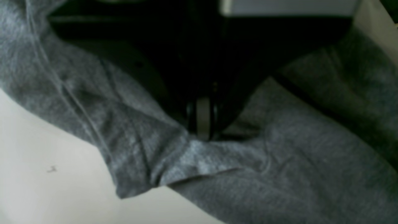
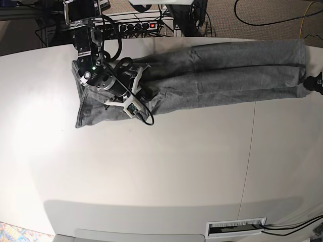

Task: Fold the T-shirt properly
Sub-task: 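Press the right gripper onto the shirt end and grasp it, then release the shirt end with the left gripper and lift it away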

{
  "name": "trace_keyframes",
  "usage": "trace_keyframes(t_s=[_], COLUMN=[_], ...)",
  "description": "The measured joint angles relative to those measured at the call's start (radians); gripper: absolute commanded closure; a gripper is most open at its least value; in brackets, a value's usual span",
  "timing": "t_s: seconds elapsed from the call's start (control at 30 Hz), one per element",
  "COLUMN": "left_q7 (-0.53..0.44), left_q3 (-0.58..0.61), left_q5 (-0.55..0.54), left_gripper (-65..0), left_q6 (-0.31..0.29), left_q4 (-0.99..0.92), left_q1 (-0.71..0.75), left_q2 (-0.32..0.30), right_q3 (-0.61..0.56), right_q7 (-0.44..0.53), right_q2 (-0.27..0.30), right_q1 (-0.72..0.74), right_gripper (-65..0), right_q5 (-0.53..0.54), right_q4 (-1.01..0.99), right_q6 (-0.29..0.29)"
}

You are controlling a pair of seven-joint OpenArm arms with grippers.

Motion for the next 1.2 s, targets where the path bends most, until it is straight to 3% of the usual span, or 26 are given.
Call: trace_keyframes(t_s=[0.07,0.23,0.37,0.77,0.83,0.97,1.07,1.2], left_q7=[-0.005,-0.133,-0.224,-0.271,-0.275,-0.279,-0.243,-0.092], left_q3=[-0.001,-0.002,-0.002,-0.010,-0.013,-0.013,-0.011,-0.007], left_q5=[0.024,0.106,0.104,-0.019,-0.030,-0.026,-0.089,-0.131], left_gripper=[-27.5,-27.5,-27.5,-27.5,-23.8,-0.6,0.0,0.0], left_q6=[0.000,0.001,0.000,-0.006,-0.010,-0.008,0.001,-0.003], left_q4=[0.001,-0.001,0.000,0.005,0.008,0.007,0.005,0.005], left_q1=[0.015,0.089,0.128,0.159,0.155,0.155,0.158,0.137], left_q2=[0.000,0.003,0.003,0.098,0.119,0.138,0.138,0.141], right_q3=[0.000,0.000,0.000,0.000,0.000,0.000,0.000,0.000], right_q7=[0.000,-0.003,-0.003,-0.005,-0.006,-0.007,-0.007,-0.007], right_q2=[0.000,0.000,0.000,0.000,0.000,0.000,0.000,0.000], right_q1=[0.000,0.000,0.000,0.000,0.000,0.000,0.000,0.000], right_gripper=[0.0,0.0,0.0,0.0,0.0,0.0,0.0,0.0], right_q5=[0.000,0.000,0.001,0.000,0.001,0.001,0.001,0.001], right_q4=[0.000,0.000,0.000,0.000,0.000,0.000,0.000,0.000], right_q6=[0.000,0.000,0.000,0.000,0.000,0.000,0.000,0.000])
